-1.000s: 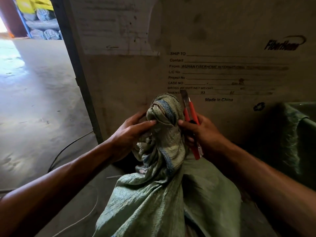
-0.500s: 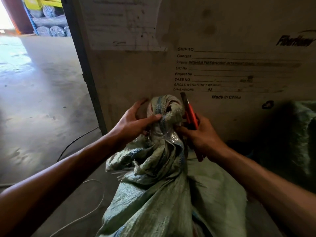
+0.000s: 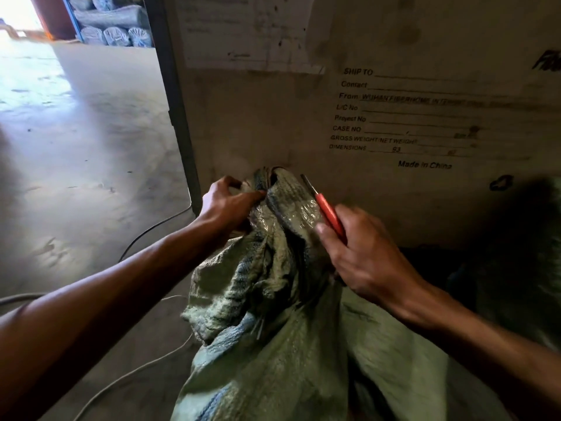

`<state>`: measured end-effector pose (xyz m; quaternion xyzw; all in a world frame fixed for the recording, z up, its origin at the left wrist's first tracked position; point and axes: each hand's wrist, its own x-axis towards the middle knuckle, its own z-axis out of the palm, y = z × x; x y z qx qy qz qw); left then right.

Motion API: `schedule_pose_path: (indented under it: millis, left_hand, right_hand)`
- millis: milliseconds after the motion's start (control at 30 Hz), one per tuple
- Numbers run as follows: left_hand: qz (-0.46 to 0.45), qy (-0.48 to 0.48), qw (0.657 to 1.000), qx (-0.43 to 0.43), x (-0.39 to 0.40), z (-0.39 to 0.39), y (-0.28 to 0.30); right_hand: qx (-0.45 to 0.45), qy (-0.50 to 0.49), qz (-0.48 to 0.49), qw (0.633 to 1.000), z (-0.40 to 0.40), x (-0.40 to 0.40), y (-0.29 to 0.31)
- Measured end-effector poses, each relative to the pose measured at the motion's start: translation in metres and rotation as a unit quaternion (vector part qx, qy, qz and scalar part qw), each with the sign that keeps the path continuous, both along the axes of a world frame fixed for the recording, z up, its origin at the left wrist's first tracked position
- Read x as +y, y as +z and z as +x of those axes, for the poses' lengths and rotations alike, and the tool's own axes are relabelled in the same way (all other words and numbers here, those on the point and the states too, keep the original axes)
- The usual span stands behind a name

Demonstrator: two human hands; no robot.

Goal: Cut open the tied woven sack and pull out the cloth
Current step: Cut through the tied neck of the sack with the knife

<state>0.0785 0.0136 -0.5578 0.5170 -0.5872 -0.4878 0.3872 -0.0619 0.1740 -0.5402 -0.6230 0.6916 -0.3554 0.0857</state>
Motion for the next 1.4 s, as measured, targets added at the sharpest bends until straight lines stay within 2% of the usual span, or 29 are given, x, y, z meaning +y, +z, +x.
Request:
schedule_pose_path:
  millis: [100,200,267,333,400,500,600,733,800,933,1000,1100,1200,1300,1400]
  left_hand:
    - [-0.014,0.004,1.0,-0.018,0.0,0.004,0.001]
    - [-0.007,0.009,1.0,-0.027,0.001,0.007,0.0]
    - [0.0,0.012,1.0,-0.026,0.001,0.008,0.0]
    - [0.005,0.008,1.0,-0.021,0.002,0.007,0.001]
    - [0.004,0.0,1.0,-0.024,0.005,0.004,0.003]
    - [-0.003,0.001,1.0,-0.031,0.01,0.002,0.007]
    - [-0.009,-0.003,0.999,-0.032,0.013,0.001,0.007]
    - [-0.012,-0.005,1.0,-0.026,0.016,-0.001,0.007]
    - [-0.016,-0.012,0.999,-0.025,0.018,-0.002,0.006]
    - [-0.047,-0.007,0.999,-0.024,0.018,-0.005,0.007]
    - [-0.059,-0.006,0.998,-0.027,0.018,-0.007,0.005]
    - [-0.064,0.017,0.997,-0.025,0.01,-0.004,0.004]
    - [-0.07,0.055,0.996,-0.026,-0.003,0.006,0.01]
    - [-0.077,0.034,0.996,-0.041,-0.003,0.008,0.009]
    - [-0.076,0.009,0.996,-0.042,0.007,0.0,0.003]
  right_hand:
    - [0.047,-0.022,-0.01,0.999,-0.008,-0.003,0.014]
    - [0.043,-0.025,-0.012,0.999,-0.016,-0.003,0.034]
    - [-0.04,0.003,0.025,0.999,-0.013,-0.002,0.04]
    - [-0.148,0.042,0.106,0.982,-0.002,-0.001,0.038]
    - [-0.112,0.056,0.145,0.982,0.007,-0.003,0.026]
    - [-0.053,0.036,0.144,0.987,0.015,-0.006,0.013]
    - [-0.044,0.038,0.132,0.99,0.018,-0.005,0.012]
    - [-0.096,0.071,0.145,0.982,0.02,-0.005,0.01]
    - [-0.048,0.055,0.145,0.987,0.019,-0.008,0.004]
    - [0.126,0.001,0.156,0.98,0.019,-0.014,-0.009]
    - [0.14,-0.002,0.169,0.976,0.018,-0.013,-0.008]
    - [0.105,0.015,0.185,0.977,0.011,-0.006,-0.012]
    - [0.102,0.036,0.252,0.962,0.005,0.007,-0.028]
    - [0.08,0.036,0.211,0.974,-0.002,0.014,-0.033]
    - [-0.013,0.047,0.146,0.988,-0.007,0.018,-0.017]
